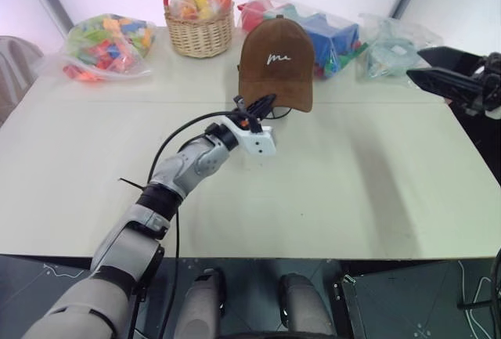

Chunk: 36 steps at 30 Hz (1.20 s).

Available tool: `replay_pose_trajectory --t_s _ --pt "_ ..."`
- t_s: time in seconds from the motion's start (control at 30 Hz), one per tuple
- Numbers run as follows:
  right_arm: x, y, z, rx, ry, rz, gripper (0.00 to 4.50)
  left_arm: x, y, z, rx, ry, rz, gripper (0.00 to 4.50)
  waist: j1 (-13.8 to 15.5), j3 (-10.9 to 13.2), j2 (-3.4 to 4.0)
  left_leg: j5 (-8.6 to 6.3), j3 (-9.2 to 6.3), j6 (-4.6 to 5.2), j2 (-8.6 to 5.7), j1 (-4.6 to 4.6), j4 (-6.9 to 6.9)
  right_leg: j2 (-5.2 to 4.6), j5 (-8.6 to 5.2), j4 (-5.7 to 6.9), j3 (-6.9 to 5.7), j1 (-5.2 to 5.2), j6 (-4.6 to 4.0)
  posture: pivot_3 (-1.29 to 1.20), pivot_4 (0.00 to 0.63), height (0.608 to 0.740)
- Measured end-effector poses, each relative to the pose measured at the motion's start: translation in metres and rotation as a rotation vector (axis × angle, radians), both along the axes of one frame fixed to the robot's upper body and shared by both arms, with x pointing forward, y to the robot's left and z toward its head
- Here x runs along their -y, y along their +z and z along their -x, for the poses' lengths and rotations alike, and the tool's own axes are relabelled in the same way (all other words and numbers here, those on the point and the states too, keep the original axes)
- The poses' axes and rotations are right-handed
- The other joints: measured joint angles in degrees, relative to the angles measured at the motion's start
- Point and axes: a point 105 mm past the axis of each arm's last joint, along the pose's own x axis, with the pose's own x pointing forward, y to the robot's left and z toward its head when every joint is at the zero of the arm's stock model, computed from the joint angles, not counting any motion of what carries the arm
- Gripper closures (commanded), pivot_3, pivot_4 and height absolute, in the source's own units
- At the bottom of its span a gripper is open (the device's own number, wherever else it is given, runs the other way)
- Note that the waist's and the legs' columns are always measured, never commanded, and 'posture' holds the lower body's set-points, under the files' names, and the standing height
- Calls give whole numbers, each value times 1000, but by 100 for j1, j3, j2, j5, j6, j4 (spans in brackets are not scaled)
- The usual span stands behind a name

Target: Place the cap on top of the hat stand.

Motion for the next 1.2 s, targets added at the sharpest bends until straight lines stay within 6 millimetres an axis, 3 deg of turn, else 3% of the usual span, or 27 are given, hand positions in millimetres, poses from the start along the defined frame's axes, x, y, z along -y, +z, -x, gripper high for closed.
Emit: replay_pose_trajectory --t_s 0.03,0.27,0.5,0.63,0.73,0.83,1.07,1.2 --pt "0 0 0 0 1 -1 0 -1 -1 0 -4 2 0 3526 0 0 0 0 0 0 0 0 0 0 0 0 0 0 0 0 150 740" --pt "-1 -2 -1 -3 3 -6 0 -6 -8 -2 -32 19 4 39 11 0 0 0 0 0 0 -5 -3 0 5 -3 0 -3 9 0 150 740" --pt "-3 -3 -2 -6 10 -12 0 -6 -13 6 -28 8 16 39 3 0 0 0 0 0 0 -4 -8 0 4 -5 0 -5 8 0 150 740" --pt "-5 -6 -2 -18 24 -5 0 -9 -5 30 -10 -42 92 39 -10 0 0 0 0 0 2 -2 -12 0 5 -3 0 -5 9 0 150 740" --pt "-7 -15 -2 -48 43 8 0 -25 6 53 -76 -57 163 39 -14 -1 2 0 0 0 4 0 -15 0 4 -2 0 -5 7 0 150 740" --pt "-3 -28 -3 -87 38 33 0 -62 5 74 -240 15 214 39 -28 -1 5 0 1 0 5 3 -16 0 -5 -2 0 -3 -9 0 150 740" --pt "17 -49 -11 -155 -7 15 0 -186 17 93 -521 433 602 39 -9 1 3 3 -7 5 3 9 -3 0 -3 -9 -4 9 -20 0 150 740" --pt "27 -61 -15 -189 -29 40 0 -200 -4 102 -820 417 607 39 -41 1 4 0 -4 0 3 9 -5 0 -1 -38 -4 11 -24 0 150 740"
